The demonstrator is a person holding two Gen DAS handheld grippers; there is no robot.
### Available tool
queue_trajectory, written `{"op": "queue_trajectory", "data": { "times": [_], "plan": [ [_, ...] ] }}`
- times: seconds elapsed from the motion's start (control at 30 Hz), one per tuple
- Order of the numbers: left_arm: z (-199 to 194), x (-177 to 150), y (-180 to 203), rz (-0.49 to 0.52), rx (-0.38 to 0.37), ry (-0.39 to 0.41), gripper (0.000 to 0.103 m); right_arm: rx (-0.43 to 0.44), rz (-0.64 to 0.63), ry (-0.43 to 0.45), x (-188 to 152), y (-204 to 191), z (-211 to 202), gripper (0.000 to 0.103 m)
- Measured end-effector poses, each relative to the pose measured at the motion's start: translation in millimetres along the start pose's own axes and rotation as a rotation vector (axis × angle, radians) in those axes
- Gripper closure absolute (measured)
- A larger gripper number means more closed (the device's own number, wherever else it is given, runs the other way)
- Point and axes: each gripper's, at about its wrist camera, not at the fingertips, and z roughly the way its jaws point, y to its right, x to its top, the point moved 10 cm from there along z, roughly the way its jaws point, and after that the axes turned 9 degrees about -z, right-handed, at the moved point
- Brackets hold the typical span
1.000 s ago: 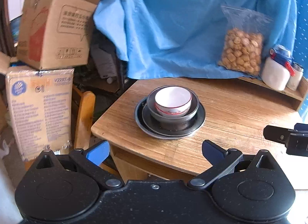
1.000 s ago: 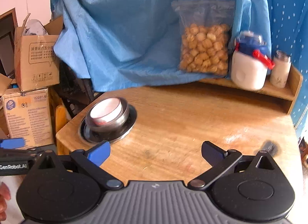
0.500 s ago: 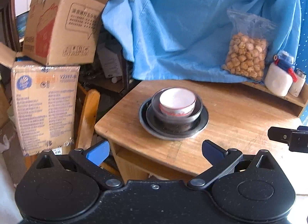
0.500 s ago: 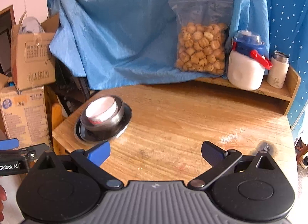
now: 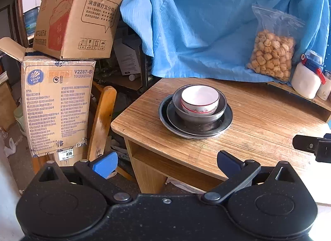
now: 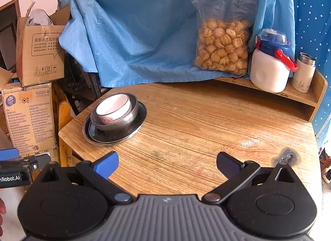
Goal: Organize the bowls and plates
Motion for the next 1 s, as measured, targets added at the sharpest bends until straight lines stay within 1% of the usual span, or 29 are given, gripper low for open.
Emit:
{"op": "queue_trajectory", "data": {
  "times": [0.3,1.0],
  "plan": [
    [-2.7,-1.7,2.0,0.004,-0.013,-0.002,0.001,-0.004,-0.001,-0.003,-1.9,0.6,-3.1,0.0],
    [-8.9,-5.1,0.2,-0.003,-0.009,0.009,0.001,0.008,-0.012,-0.007,-2.3,-2.9,-4.9,0.0]
  ]
}}
